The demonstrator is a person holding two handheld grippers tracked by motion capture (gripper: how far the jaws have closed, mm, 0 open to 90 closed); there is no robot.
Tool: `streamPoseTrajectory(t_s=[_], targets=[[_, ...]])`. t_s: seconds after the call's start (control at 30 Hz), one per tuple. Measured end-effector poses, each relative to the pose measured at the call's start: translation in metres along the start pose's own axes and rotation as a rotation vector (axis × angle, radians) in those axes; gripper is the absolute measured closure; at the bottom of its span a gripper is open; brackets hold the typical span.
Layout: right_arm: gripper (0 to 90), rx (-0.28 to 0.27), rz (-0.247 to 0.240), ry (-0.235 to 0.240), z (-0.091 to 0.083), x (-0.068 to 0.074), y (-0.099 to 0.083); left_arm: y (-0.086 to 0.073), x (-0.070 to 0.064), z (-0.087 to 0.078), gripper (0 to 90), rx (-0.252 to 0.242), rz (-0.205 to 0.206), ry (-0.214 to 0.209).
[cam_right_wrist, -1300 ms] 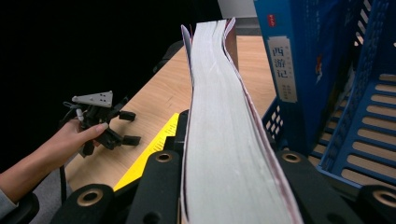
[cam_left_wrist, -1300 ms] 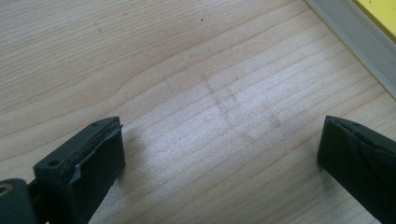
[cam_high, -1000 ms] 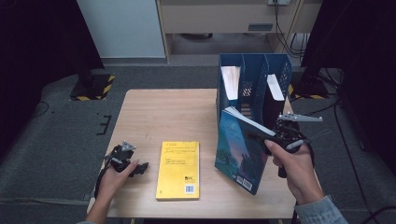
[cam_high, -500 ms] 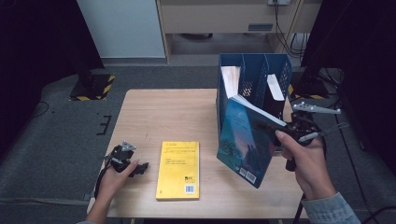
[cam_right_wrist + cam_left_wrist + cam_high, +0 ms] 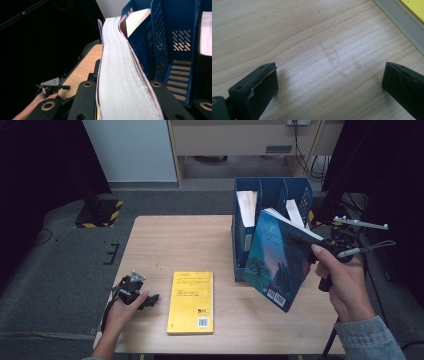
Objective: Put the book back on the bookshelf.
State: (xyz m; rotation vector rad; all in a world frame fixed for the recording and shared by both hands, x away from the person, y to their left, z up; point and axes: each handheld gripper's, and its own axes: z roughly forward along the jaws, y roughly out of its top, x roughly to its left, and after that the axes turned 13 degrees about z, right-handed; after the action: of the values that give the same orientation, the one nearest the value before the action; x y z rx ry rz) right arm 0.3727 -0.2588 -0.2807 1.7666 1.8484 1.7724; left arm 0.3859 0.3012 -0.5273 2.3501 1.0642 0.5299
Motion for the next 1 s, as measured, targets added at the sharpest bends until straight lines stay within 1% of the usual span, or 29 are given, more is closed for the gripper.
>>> streamPoseTrajectory(t_s=[0.17,0.27,0.3,0.33,0.37,0.4,0.43,0.47,0.5,0.53,0.63,0.67,0.77,0.93,1.0], targets=[[72.2,-0.024,0.012,-0.006,-0.003,0.001,0.009,0.001,-0.001,0.001,0.0,-0.002,-0.008,0.004],[72.2,-0.037,0.014,-0.025,-0.002,0.000,0.016,0.001,-0.002,0.001,0.0,-0.007,-0.010,0.006],[72.2,-0.037,0.014,-0.025,-0.002,0.000,0.016,0.000,-0.002,0.001,0.0,-0.009,-0.009,0.006],[72.1,-0.043,0.011,-0.041,0.000,-0.001,0.019,0.000,-0.002,0.001,0.0,-0.008,-0.008,0.005],[72.1,-0.043,0.011,-0.041,0.000,-0.001,0.019,0.000,-0.002,0.001,0.0,-0.008,-0.008,0.005],[72.1,-0.035,0.014,-0.062,0.005,-0.003,0.022,0.000,-0.002,0.001,0.0,-0.007,-0.006,0.004],[72.1,-0.035,0.014,-0.062,0.005,-0.003,0.022,0.000,-0.002,0.001,0.0,-0.007,-0.006,0.004],[72.1,-0.028,0.014,-0.077,0.008,-0.004,0.026,0.000,-0.002,0.001,0.0,-0.007,-0.007,0.004],[72.1,-0.028,0.014,-0.077,0.008,-0.004,0.026,0.000,-0.002,0.001,0.0,-0.007,-0.007,0.004],[72.1,-0.032,0.005,-0.087,0.009,-0.004,0.031,0.000,-0.002,0.001,0.0,-0.007,-0.006,0.004],[72.1,-0.039,0.005,-0.091,0.010,-0.004,0.035,0.000,-0.002,0.001,0.0,-0.007,-0.006,0.003],[72.2,-0.044,0.001,-0.101,0.011,-0.003,0.039,0.000,-0.002,0.001,0.0,-0.007,-0.002,0.004],[72.1,-0.042,-0.001,-0.110,0.012,-0.003,0.041,0.000,-0.002,0.000,0.0,-0.006,-0.001,0.001],[72.2,-0.046,-0.002,-0.132,0.016,-0.005,0.048,0.000,-0.003,0.000,0.0,-0.007,0.000,-0.001],[72.2,-0.045,-0.006,-0.150,0.018,-0.008,0.050,0.000,-0.003,0.000,0.0,-0.007,0.000,-0.001]])
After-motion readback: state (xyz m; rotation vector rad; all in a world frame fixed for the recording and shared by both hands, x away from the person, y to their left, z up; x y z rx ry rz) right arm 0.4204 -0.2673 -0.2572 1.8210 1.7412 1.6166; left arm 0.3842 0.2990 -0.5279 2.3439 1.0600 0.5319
